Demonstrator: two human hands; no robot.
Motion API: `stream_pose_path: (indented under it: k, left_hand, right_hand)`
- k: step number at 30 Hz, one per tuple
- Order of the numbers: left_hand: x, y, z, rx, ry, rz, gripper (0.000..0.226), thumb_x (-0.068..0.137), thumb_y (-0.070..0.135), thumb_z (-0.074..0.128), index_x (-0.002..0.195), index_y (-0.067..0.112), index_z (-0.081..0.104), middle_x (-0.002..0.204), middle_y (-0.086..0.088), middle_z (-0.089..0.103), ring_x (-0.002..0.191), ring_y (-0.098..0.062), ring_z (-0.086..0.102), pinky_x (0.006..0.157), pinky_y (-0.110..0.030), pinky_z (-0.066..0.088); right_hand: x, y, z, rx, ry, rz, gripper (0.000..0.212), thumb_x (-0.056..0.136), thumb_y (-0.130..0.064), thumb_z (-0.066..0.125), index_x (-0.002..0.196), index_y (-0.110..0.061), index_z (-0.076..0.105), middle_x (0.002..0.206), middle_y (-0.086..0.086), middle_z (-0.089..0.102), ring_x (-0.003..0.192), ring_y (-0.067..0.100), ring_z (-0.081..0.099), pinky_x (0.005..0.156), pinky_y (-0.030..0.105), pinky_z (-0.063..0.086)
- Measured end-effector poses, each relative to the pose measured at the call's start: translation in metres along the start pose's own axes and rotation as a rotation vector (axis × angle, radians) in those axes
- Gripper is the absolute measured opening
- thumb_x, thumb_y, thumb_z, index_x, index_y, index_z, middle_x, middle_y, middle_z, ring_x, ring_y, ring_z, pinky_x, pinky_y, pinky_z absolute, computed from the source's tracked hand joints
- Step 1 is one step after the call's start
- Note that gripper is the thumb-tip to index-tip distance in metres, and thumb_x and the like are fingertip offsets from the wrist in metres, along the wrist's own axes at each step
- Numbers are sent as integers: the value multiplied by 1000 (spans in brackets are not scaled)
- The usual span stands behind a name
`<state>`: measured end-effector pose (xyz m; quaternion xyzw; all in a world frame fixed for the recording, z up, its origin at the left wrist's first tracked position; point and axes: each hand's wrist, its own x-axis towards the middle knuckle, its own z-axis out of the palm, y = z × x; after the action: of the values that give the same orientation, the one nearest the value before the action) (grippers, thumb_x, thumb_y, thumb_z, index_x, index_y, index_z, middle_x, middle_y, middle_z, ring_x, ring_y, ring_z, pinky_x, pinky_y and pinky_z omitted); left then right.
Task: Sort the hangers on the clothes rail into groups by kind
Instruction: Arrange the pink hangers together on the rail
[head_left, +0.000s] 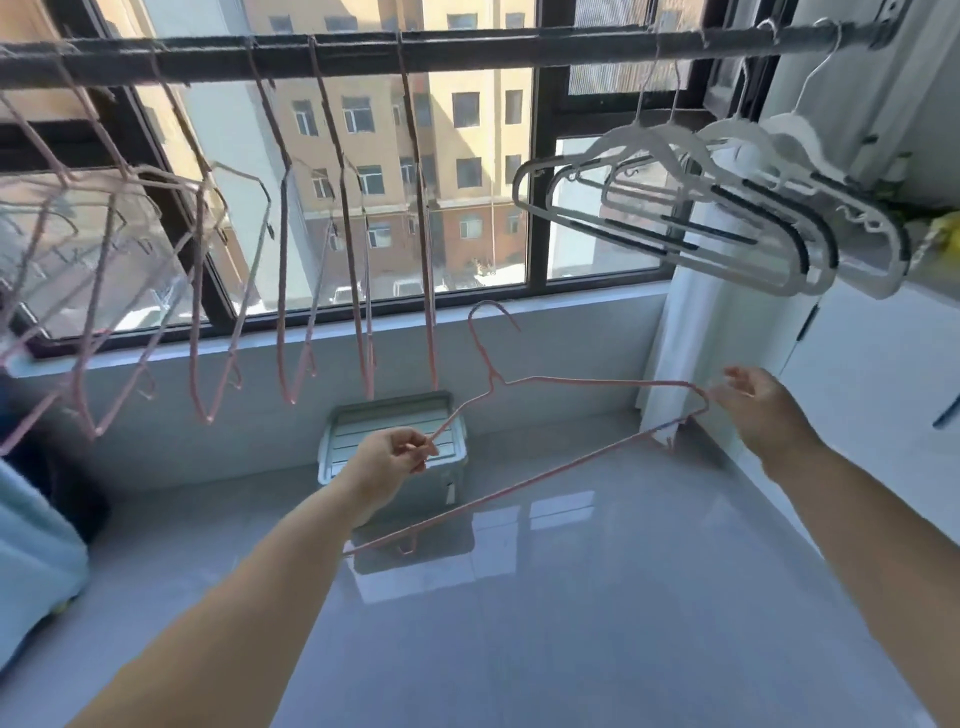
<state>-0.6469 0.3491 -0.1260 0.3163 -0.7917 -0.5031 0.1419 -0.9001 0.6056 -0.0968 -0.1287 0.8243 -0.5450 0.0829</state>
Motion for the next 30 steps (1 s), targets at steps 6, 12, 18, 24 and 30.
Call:
stream_pose_path:
  k: [6, 12, 18, 24, 30]
  left_hand:
    - [-10, 10, 24, -46, -35, -116, 21, 92, 2, 41, 90, 12, 60, 63, 1, 50, 49, -4, 44, 42, -8, 33]
    - [-6, 37, 63, -519, -54, -267, 27, 94, -3, 34, 80, 13, 50, 63, -2, 45, 38, -3, 41, 38, -14, 31]
    - [2, 62, 77, -886, -28, -362, 28, 96, -1, 31, 77, 11, 49, 64, -3, 47, 38, 0, 48, 37, -11, 41]
    - [0, 92, 76, -907, -64, -297, 21, 95, 1, 36, 84, 10, 52, 68, -5, 51, 53, -5, 50, 44, -11, 45]
    - [-23, 118, 57, -677, -112, 22, 25, 91, 3, 47, 113, 12, 53, 90, 0, 63, 79, -10, 59, 69, -17, 50]
  right_hand:
    - [-66, -6, 53, -59, -143, -214, 33, 86, -3, 57, 119, -5, 54, 118, 9, 55, 101, 14, 46, 79, 18, 34]
    - [-156, -4, 100, -132, -540, -343, 28, 92, -12, 49, 118, -23, 50, 114, -10, 54, 111, 4, 49, 92, 10, 33]
    - [-189, 4, 114, -49, -600, -215, 32, 98, -23, 34, 129, -34, 33, 115, -13, 57, 102, -3, 50, 84, 7, 36]
    - [-180, -4, 103, 53, -473, -183, 31, 92, -4, 47, 112, -27, 49, 96, -7, 65, 90, 7, 64, 77, 10, 50]
    - [-176, -30, 81, 177, -407, -243, 37, 91, -4, 50, 101, -39, 53, 88, -1, 66, 85, 6, 67, 63, 17, 54]
